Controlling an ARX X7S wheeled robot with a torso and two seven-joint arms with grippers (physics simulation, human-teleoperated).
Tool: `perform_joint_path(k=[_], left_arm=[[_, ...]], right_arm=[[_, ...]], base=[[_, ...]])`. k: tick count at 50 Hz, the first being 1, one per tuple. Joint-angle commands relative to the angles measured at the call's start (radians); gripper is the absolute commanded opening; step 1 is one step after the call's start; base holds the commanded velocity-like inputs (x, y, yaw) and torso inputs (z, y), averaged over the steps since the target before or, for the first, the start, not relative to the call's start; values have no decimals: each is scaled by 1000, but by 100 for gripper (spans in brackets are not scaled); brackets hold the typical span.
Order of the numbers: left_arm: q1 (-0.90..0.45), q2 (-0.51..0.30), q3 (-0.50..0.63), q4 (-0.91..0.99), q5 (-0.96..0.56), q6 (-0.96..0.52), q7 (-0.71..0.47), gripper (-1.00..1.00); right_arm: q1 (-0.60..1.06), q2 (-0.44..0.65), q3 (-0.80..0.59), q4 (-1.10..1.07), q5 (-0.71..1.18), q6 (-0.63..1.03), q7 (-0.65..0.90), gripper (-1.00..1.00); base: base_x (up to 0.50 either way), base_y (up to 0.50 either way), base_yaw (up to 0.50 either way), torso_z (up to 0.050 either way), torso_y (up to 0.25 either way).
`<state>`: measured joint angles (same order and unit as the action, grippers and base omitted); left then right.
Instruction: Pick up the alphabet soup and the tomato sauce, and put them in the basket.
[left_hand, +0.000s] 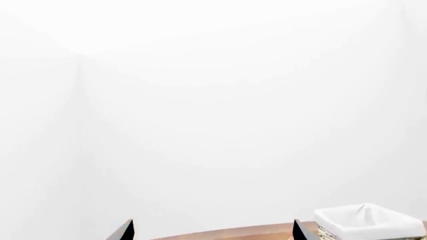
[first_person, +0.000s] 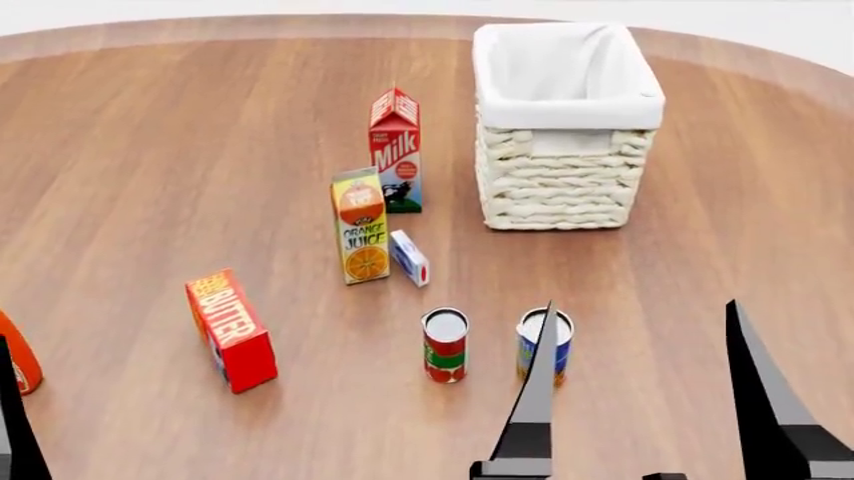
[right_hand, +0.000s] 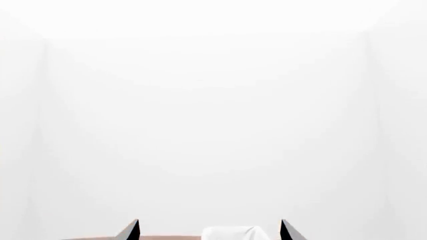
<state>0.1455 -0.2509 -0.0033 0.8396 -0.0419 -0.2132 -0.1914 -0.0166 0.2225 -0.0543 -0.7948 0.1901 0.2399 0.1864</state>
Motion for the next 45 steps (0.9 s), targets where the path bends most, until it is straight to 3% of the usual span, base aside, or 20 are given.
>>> perform_joint_path(k=[1, 5, 7, 11, 12, 17, 20, 29, 36, 44, 45], left_arm=[[0, -5, 5, -4, -1, 4, -6, 100], [0, -8, 6, -1, -3, 2, -7, 100], [1, -9, 8, -2, -1, 3, -9, 100], [1, -11, 9, -1, -3, 2, -11, 100], [1, -11, 9, -1, -3, 2, -11, 100], [3, -13, 12, -3, -2, 5, -14, 100], [3, -15, 13, -2, -3, 5, -16, 100], [4, -17, 17, -9, -4, 12, -21, 100], [6, -21, 19, -5, -3, 11, -25, 100], [7, -26, 24, 0, -2, 7, -28, 100], [7, -27, 24, 1, -2, 6, -29, 100]], right_arm=[[-18, 6, -12, 27, -7, -46, 4, 100], [17, 18, -6, -30, 19, 42, 21, 100], [-18, 12, -16, 25, -1, -43, 9, 100], [-19, 14, -20, 24, -5, -47, 12, 100], [8, 20, -14, -17, 12, 20, 22, 100], [-18, 17, -26, 23, -8, -47, 17, 100], [18, 27, -19, -22, 16, 33, 31, 100], [-15, 27, -30, 34, -3, -54, 28, 100], [5, 38, -28, -8, 16, 4, 43, 100], [-27, 36, -45, 38, -11, -76, 38, 100], [-3, 42, -40, -1, 5, -16, 47, 100]], base=[[109, 0, 0, 0, 0], [113, -26, 0, 0, 0], [141, -145, 0, 0, 0], [146, -160, 0, 0, 0], [148, -156, 0, 0, 0], [185, -136, 0, 0, 0], [214, -35, 0, 0, 0], [214, 0, 0, 0, 0], [215, 0, 0, 0, 0], [236, 0, 0, 0, 0], [383, 0, 0, 0, 0]])
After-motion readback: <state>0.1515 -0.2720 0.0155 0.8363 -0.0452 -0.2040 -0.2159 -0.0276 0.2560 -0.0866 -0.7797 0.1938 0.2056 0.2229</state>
